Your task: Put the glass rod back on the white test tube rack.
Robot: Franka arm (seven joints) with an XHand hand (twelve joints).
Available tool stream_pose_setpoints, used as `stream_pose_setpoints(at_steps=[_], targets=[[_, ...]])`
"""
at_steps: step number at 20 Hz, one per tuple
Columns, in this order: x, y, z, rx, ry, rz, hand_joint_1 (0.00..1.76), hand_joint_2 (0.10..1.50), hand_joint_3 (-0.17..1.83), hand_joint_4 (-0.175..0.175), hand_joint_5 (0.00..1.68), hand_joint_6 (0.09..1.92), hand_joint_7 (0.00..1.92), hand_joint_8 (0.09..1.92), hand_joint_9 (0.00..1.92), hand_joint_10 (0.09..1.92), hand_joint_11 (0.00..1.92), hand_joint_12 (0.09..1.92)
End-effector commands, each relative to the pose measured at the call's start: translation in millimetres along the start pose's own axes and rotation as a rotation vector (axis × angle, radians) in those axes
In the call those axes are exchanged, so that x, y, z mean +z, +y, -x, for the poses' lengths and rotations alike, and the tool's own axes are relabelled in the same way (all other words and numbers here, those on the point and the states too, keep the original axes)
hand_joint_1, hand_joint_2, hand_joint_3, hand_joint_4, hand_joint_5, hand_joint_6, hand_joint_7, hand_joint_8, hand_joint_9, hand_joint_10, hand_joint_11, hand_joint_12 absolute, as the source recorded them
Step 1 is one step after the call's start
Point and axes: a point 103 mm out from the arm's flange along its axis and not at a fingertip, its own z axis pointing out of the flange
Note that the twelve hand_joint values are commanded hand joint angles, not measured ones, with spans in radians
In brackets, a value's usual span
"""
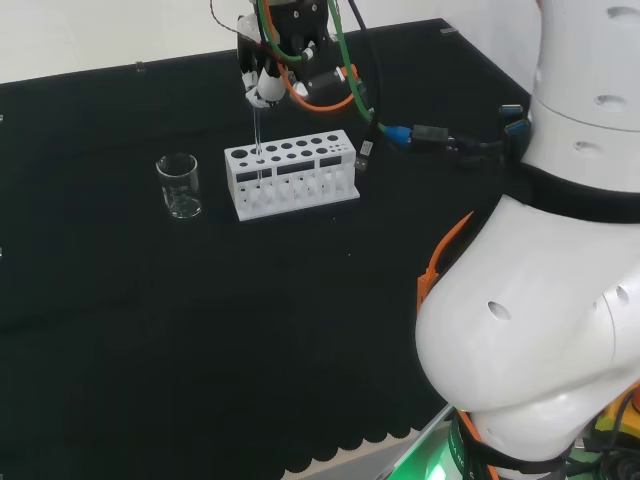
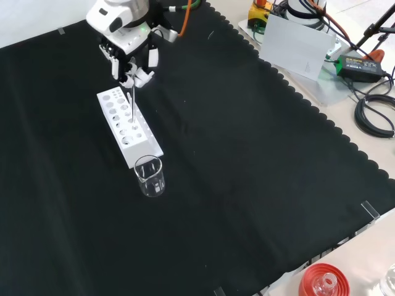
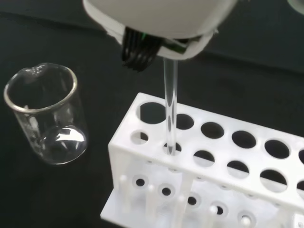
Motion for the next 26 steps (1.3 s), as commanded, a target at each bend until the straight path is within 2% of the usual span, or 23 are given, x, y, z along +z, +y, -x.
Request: stream_pose_setpoints(at_steps=[1,18,26], targets=[[2,18,5,-0.013,-0.020,-0.021,1.22,0.57,0.84,-0.175,1.26,0.78,1.68,0.60,1.89,0.33,1.71,0.70],[6,26,21,0.003,-0.018,-0.040,1.22,0.57,0.84,-0.175,1.25,0.78,1.68,0.60,1.89,0.33,1.71,0.70],[10,30,13,-0.014,-0.034,-0.073,1.22,0.57,0.84,-0.175,1.25,0.78,1.68,0.60,1.89,0.32,1.71,0.70]])
